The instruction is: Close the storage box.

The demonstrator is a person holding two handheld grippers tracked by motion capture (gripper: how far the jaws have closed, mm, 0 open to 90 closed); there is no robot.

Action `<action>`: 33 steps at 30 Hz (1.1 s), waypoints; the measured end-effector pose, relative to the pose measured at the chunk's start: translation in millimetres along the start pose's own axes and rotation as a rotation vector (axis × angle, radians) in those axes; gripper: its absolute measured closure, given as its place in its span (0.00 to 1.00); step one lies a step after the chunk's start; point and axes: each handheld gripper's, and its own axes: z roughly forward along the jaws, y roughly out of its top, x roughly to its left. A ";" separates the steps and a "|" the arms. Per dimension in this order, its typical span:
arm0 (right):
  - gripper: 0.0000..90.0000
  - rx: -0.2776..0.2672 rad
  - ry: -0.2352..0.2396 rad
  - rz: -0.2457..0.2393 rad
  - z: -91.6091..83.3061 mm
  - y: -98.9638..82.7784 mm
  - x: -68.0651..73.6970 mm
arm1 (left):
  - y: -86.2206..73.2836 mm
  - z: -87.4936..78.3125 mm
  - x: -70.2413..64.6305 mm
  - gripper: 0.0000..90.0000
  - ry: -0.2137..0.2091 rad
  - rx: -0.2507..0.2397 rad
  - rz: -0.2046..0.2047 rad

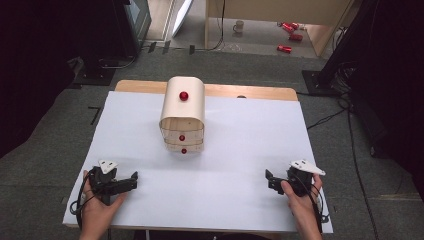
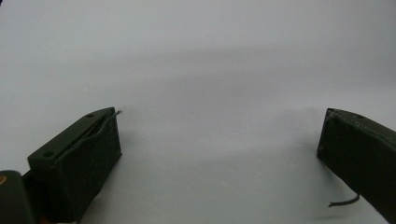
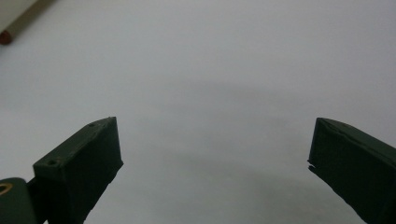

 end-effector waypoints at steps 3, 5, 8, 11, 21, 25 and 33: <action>0.03 0.009 -0.024 0.012 -2.7 -8.1 -11.4 | 0.0 0.0 0.0 0.00 0.000 0.000 0.000; 0.03 0.014 -0.042 0.021 -4.7 -13.2 -19.4 | 0.0 0.0 0.0 0.00 0.000 0.000 0.000; 0.03 0.030 -0.065 0.029 -8.1 -21.0 -29.5 | 0.0 0.0 0.0 0.00 0.000 0.000 0.000; 0.03 0.035 -0.066 0.035 -12.1 -27.1 -37.9 | 0.0 0.0 0.0 0.00 0.000 0.000 0.000; 0.03 0.047 -0.189 0.026 -28.0 -42.0 -64.5 | 0.0 -0.1 0.0 0.00 0.000 0.001 0.002; 0.02 0.054 -0.170 0.024 -25.8 -46.2 -68.3 | 0.0 -0.1 0.0 0.00 0.000 0.002 0.002; 0.04 0.050 -0.170 0.006 -25.1 -47.2 -66.5 | -0.1 -0.3 0.1 0.00 -0.001 0.002 0.003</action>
